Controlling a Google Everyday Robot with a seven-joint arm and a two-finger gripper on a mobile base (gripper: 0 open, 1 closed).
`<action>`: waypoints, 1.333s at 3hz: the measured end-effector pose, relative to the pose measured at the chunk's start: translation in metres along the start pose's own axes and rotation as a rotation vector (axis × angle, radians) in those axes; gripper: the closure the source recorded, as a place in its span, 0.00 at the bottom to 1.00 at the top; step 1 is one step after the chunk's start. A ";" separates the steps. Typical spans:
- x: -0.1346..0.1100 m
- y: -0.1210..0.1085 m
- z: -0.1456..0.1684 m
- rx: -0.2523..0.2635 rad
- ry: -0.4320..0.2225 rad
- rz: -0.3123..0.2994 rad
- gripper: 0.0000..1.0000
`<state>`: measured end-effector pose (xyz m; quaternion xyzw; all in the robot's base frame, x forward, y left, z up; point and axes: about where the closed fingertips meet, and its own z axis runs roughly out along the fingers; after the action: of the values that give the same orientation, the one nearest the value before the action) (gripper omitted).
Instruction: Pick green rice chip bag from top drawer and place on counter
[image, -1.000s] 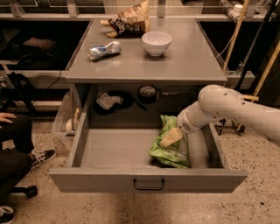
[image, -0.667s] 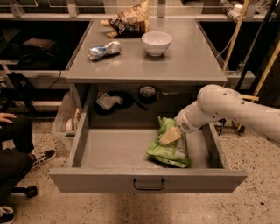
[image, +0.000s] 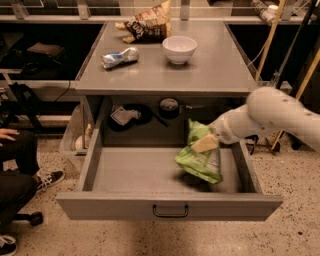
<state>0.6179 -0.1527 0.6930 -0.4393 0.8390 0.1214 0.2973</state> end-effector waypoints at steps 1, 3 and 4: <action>-0.032 -0.019 -0.109 0.082 -0.184 -0.010 1.00; -0.066 -0.059 -0.373 0.281 -0.421 -0.102 1.00; -0.067 -0.062 -0.352 0.257 -0.419 -0.089 1.00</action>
Offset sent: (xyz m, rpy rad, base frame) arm -0.0946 -0.2398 0.3702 0.2708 -0.5328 -0.1423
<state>0.5596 -0.3075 1.0165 -0.3998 0.7474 0.0888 0.5231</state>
